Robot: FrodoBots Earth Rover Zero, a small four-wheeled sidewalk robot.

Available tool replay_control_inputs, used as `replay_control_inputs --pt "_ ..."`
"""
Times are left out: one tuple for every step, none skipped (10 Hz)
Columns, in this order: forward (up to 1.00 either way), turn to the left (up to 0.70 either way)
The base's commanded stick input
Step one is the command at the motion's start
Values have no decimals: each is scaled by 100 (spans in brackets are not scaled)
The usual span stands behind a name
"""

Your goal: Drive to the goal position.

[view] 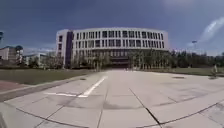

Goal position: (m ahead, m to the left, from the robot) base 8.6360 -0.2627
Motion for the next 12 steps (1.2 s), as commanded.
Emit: replay_control_inputs --pt "70 -1" --pt "70 26" --pt "70 31" --pt "70 32" --pt "70 25" --pt "70 5" --pt "70 -1" --pt "70 -1" --pt "70 -1" --pt "70 -1" --pt "70 -1" --pt "70 -1"
